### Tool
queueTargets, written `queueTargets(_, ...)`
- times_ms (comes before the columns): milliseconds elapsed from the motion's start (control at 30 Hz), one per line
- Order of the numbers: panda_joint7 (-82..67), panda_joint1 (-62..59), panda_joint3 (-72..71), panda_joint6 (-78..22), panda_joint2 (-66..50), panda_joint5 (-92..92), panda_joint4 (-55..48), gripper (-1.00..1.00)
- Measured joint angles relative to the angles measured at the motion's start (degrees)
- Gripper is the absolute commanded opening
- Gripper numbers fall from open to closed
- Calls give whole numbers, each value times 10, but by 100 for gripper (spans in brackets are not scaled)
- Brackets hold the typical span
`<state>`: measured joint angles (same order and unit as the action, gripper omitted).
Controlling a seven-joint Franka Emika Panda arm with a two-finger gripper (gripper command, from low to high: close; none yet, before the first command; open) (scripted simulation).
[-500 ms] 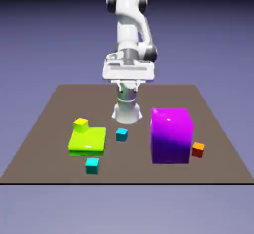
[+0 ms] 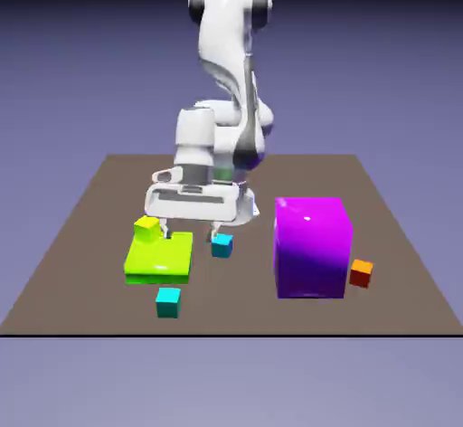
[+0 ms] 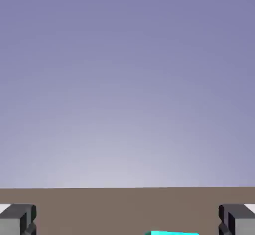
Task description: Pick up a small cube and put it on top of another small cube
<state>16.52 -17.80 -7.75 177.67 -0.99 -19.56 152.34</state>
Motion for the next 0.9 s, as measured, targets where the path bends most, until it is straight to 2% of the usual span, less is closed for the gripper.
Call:
queueTargets(267,-108,-80,-32,15,-140,-82,-36,0)
queueTargets(467,-126,-114,-68,91,-265,-80,-88,0)
queueTargets(500,-128,-119,-74,102,-284,-79,-96,-100)
queueTargets(567,-128,-119,-74,102,-284,-79,-96,-100)
queueTargets(800,-108,-80,-30,14,-138,-79,-35,-100)
queueTargets(900,-99,-73,30,-20,-76,-17,-8,-100)
